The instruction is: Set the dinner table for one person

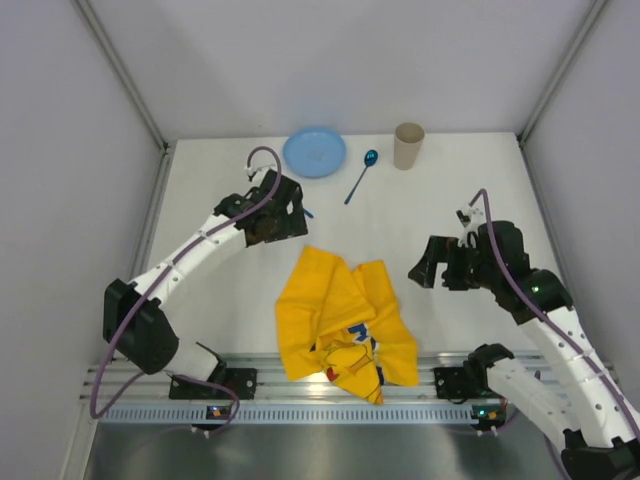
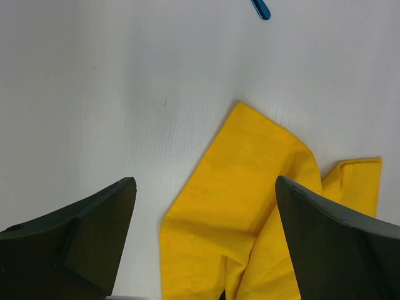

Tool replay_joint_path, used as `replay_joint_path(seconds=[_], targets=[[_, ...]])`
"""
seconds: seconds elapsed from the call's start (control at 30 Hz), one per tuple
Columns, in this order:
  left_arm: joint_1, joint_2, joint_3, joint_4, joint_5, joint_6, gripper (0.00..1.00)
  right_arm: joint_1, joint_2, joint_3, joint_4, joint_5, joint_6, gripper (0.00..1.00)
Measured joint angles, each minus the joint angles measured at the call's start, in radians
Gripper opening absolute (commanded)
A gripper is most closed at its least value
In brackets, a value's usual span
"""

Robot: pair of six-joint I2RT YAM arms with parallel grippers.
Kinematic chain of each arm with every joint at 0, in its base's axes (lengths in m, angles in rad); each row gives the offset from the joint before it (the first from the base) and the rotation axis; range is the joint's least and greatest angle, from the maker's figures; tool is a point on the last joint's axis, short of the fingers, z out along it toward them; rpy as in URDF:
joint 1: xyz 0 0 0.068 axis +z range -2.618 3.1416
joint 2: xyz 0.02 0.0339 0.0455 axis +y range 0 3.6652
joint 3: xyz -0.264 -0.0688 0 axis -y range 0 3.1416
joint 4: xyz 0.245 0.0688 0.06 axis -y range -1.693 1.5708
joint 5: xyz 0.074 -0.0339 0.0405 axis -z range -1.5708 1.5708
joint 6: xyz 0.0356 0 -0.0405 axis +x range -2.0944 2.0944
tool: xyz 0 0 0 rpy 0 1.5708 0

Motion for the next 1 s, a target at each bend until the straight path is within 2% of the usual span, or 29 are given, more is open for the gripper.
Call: replay_joint_path(seconds=[0.17,0.33,0.47,0.63,0.83,0.93,1.0], targets=[[-0.015,-0.008,-0.035,0.026,-0.021,-0.015,0.98,0.002,0.002,0.000,0.000,0.004,-0.007,1.00],[-0.027,-0.101,-0.239,0.147,0.010,0.009,0.98,0.002,0.005,-0.010,0.003,0.029,-0.001,1.00],[-0.026,-0.127,-0.314,0.196,0.079,0.051,0.95,0.002,0.053,-0.015,-0.001,0.025,0.005,1.00],[-0.026,-0.091,-0.360,0.297,0.158,0.092,0.92,0.002,0.137,-0.016,-0.006,0.013,0.013,1.00],[-0.026,0.055,-0.390,0.406,0.221,0.126,0.91,0.002,0.114,-0.017,-0.022,0.012,0.024,1.00],[-0.022,0.143,-0.391,0.464,0.242,0.134,0.86,0.002,0.117,-0.017,-0.029,0.014,0.024,1.00],[-0.021,0.187,-0.372,0.486,0.246,0.140,0.70,0.002,0.124,-0.016,-0.035,0.019,0.023,1.00]])
